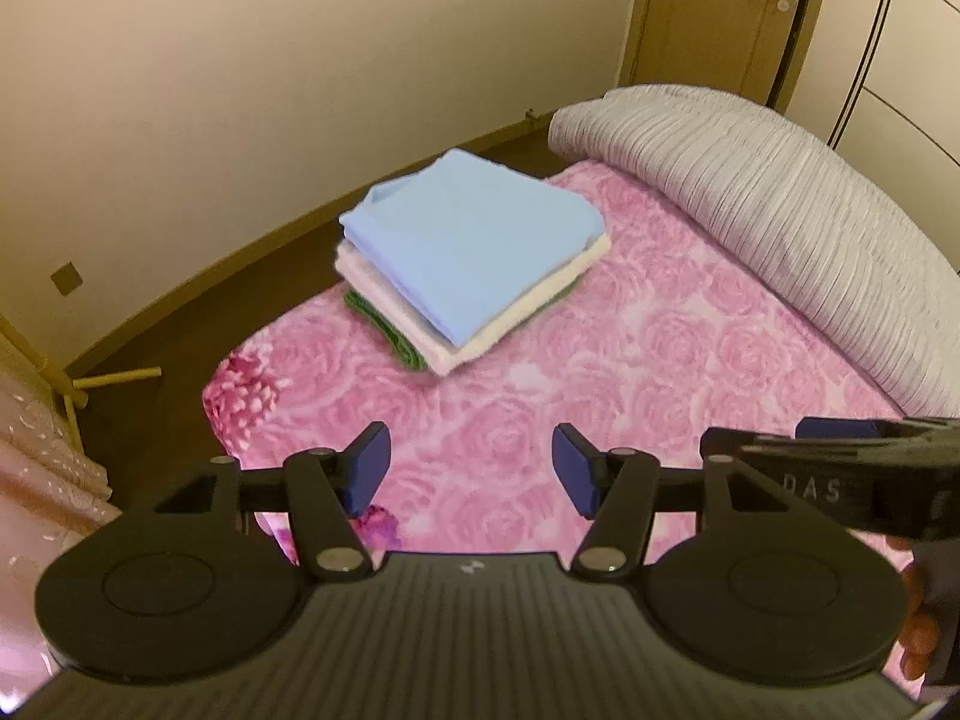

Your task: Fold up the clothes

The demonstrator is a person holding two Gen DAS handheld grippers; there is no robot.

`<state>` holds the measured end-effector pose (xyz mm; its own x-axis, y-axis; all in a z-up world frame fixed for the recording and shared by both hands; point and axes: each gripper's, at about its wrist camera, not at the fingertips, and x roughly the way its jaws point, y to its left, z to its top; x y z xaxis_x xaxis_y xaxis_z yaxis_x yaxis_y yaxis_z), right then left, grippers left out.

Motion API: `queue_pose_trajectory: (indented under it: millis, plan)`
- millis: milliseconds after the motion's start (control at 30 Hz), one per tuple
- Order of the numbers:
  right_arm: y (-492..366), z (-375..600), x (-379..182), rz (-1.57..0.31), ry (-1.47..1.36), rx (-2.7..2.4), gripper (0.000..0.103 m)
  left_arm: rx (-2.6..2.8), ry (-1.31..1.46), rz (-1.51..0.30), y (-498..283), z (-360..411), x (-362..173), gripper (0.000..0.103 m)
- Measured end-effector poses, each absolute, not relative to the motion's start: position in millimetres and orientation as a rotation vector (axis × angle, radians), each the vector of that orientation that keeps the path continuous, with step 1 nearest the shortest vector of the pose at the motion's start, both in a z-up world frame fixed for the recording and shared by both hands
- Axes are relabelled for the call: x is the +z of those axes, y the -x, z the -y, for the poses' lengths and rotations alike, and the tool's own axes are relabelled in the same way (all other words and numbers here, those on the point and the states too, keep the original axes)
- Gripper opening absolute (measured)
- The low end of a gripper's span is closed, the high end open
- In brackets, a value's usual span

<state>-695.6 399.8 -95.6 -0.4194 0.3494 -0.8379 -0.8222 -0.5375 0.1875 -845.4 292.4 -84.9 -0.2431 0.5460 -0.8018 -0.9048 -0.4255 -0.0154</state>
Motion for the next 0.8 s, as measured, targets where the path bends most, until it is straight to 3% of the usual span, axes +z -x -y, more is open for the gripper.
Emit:
queue_pose_trajectory:
  millis: [800]
  plan:
    - [697,-477,-150,-0.784,1.160,1.970,0.071,1.803,1.065,-0.645,830,-375,-136,0.056]
